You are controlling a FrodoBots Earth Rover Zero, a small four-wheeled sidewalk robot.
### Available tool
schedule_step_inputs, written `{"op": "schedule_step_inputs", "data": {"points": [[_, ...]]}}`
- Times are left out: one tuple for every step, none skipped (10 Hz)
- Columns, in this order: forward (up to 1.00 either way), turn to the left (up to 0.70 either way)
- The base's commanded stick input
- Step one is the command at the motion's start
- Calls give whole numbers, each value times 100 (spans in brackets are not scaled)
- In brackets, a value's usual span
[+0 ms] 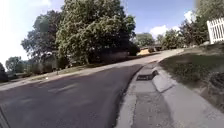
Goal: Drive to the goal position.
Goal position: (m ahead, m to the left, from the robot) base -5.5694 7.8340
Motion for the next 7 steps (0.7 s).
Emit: {"op": "schedule_step_inputs", "data": {"points": [[70, 0], [70, 0], [70, 0], [70, 0], [70, 23], [70, 35], [70, 20]]}}
